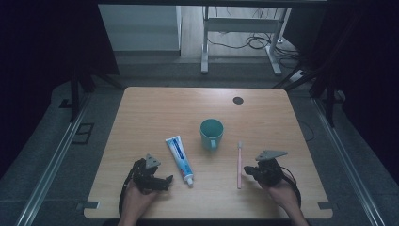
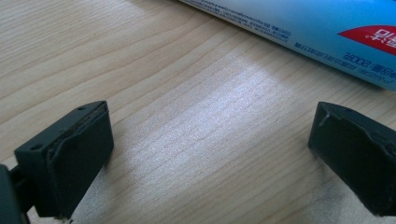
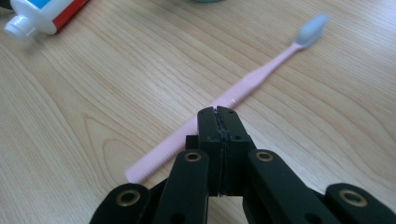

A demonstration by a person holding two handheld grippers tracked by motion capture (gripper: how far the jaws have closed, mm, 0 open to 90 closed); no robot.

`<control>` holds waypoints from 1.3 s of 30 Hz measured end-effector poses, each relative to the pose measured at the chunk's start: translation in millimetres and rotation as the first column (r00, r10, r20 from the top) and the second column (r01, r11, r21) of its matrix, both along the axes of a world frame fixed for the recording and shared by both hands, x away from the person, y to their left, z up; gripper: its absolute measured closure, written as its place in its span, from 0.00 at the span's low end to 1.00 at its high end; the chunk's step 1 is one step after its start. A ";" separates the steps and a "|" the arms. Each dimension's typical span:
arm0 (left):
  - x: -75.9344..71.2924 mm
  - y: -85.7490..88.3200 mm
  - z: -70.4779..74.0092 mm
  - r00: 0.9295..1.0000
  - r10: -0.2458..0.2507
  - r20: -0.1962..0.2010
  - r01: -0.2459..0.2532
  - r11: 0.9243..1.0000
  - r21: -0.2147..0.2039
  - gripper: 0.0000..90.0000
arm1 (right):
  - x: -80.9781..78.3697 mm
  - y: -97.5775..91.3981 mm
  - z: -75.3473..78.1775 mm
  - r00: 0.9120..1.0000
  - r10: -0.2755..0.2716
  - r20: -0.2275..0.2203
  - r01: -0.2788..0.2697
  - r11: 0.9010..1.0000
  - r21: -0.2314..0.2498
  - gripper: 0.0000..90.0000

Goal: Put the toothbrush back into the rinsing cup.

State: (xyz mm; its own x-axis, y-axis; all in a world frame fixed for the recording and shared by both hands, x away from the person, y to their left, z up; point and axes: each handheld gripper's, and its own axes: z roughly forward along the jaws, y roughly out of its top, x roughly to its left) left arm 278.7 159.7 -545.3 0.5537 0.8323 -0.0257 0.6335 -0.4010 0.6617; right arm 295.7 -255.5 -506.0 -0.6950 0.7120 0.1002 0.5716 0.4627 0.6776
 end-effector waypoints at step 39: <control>0.2 0.2 0.1 1.000 -0.003 0.002 0.003 1.000 0.002 0.00 | 5.6 2.7 -13.8 0.998 0.005 -0.057 -0.009 0.997 -0.073 0.95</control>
